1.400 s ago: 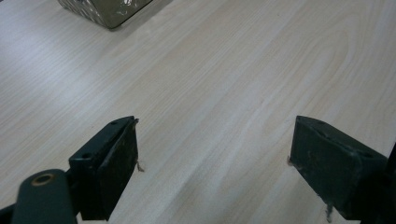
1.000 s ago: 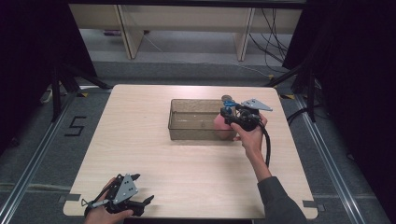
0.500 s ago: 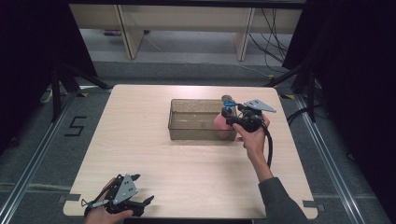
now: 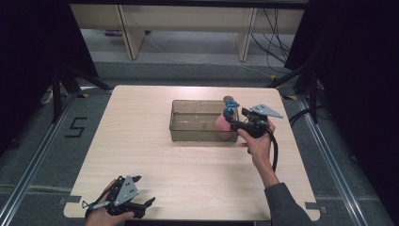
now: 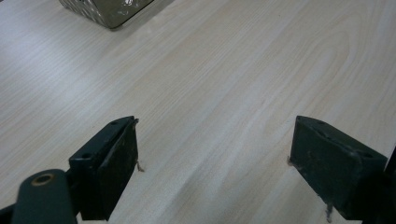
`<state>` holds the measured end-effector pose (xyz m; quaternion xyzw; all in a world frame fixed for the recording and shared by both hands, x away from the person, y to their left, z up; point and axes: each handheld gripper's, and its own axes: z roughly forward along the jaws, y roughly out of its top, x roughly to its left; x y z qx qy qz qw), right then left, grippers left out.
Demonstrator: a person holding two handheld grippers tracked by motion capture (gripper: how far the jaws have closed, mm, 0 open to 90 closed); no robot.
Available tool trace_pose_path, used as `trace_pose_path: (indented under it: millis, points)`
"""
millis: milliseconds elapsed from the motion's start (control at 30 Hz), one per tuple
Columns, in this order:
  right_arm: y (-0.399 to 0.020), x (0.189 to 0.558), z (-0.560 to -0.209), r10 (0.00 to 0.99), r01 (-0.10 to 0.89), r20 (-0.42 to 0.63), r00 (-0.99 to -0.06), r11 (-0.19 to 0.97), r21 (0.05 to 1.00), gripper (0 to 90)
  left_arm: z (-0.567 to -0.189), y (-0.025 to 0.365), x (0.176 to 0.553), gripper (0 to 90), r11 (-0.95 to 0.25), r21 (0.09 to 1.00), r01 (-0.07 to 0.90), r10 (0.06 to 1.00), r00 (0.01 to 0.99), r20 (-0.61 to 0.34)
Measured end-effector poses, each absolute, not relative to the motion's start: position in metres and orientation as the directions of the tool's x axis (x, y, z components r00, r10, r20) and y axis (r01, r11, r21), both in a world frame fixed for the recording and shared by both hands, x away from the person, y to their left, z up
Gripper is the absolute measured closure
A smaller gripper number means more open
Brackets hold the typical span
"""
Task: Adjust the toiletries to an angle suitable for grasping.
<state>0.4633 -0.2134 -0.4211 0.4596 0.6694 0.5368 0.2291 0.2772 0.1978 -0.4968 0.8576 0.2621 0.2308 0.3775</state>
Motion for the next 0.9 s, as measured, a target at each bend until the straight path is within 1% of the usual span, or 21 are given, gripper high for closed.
trace_pose_path:
  millis: [33, 67, 167, 200, 267, 300, 333, 367, 433, 467, 500, 533, 633, 700, 733, 767, 800, 833, 900]
  points:
    - [-0.213, 0.463, -0.421, 0.861, 0.369, 0.187, -0.473, 0.001, 0.929, 24.0, -0.497, 0.198, 0.277, 14.8, -0.581, 0.767, 0.273, 0.622, 0.757, 0.201]
    - [-0.215, 0.463, -0.421, 0.861, 0.349, 0.161, -0.483, 0.021, 0.937, 24.0, -0.497, 0.198, 0.277, 14.8, -0.580, 0.767, 0.275, 0.623, 0.757, 0.200]
    - [-0.217, 0.458, -0.419, 0.860, 0.371, 0.174, -0.479, 0.019, 0.928, 23.5, -0.497, 0.198, 0.278, 14.8, -0.574, 0.771, 0.277, 0.625, 0.756, 0.194]
    - [-0.217, 0.455, -0.419, 0.858, 0.375, 0.194, -0.475, -0.002, 0.927, 23.5, -0.497, 0.198, 0.278, 14.8, -0.571, 0.773, 0.275, 0.625, 0.756, 0.193]
    - [-0.219, 0.455, -0.420, 0.854, 0.364, 0.186, -0.486, 0.004, 0.931, 23.4, -0.498, 0.197, 0.278, 14.8, -0.557, 0.782, 0.280, 0.634, 0.751, 0.183]
    - [-0.219, 0.454, -0.421, 0.853, 0.359, 0.194, -0.485, -0.008, 0.933, 23.3, -0.497, 0.198, 0.279, 14.8, -0.570, 0.773, 0.278, 0.628, 0.754, 0.193]
    - [-0.221, 0.451, -0.421, 0.853, 0.360, 0.178, -0.491, 0.013, 0.933, 23.0, -0.497, 0.198, 0.279, 14.8, -0.575, 0.768, 0.282, 0.628, 0.754, 0.193]
    - [-0.220, 0.449, -0.422, 0.855, 0.374, 0.196, -0.480, -0.002, 0.927, 22.8, -0.497, 0.198, 0.279, 14.9, -0.578, 0.767, 0.281, 0.625, 0.756, 0.195]
    - [-0.221, 0.447, -0.423, 0.846, 0.367, 0.199, -0.495, -0.005, 0.930, 22.3, -0.497, 0.198, 0.279, 14.9, -0.574, 0.768, 0.284, 0.626, 0.757, 0.189]
    - [-0.223, 0.446, -0.423, 0.848, 0.352, 0.176, -0.500, 0.013, 0.936, 22.4, -0.497, 0.198, 0.279, 14.8, -0.579, 0.765, 0.281, 0.623, 0.758, 0.193]
    - [-0.223, 0.446, -0.423, 0.848, 0.352, 0.176, -0.500, 0.013, 0.936, 22.4, -0.497, 0.198, 0.279, 14.9, -0.579, 0.765, 0.281, 0.623, 0.758, 0.193]
    - [-0.222, 0.444, -0.423, 0.843, 0.377, 0.203, -0.499, 0.000, 0.926, 22.4, -0.497, 0.198, 0.279, 14.9, -0.579, 0.765, 0.281, 0.624, 0.757, 0.194]
    - [-0.221, 0.440, -0.424, 0.835, 0.363, 0.193, -0.515, 0.009, 0.932, 22.4, -0.497, 0.198, 0.279, 14.8, -0.574, 0.768, 0.284, 0.628, 0.755, 0.190]
    - [-0.218, 0.435, -0.423, 0.837, 0.385, 0.212, -0.505, -0.001, 0.923, 22.3, -0.497, 0.198, 0.279, 14.8, -0.570, 0.773, 0.278, 0.636, 0.745, 0.201]
    - [-0.219, 0.435, -0.424, 0.832, 0.352, 0.179, -0.525, 0.021, 0.936, 22.4, -0.497, 0.197, 0.279, 14.8, -0.570, 0.773, 0.278, 0.636, 0.745, 0.201]
    - [-0.219, 0.435, -0.424, 0.832, 0.352, 0.179, -0.525, 0.021, 0.936, 22.4, -0.497, 0.197, 0.279, 14.9, -0.570, 0.773, 0.278, 0.636, 0.745, 0.201]
    - [-0.215, 0.430, -0.424, 0.827, 0.382, 0.222, -0.516, -0.010, 0.924, 22.6, -0.497, 0.197, 0.279, 14.8, -0.572, 0.772, 0.276, 0.634, 0.746, 0.203]
    - [-0.215, 0.430, -0.424, 0.827, 0.382, 0.222, -0.516, -0.010, 0.924, 22.6, -0.497, 0.197, 0.279, 14.8, -0.572, 0.772, 0.276, 0.634, 0.746, 0.203]
    - [-0.216, 0.429, -0.425, 0.829, 0.371, 0.190, -0.526, 0.022, 0.929, 22.6, -0.497, 0.197, 0.279, 14.8, -0.571, 0.773, 0.277, 0.632, 0.749, 0.199]
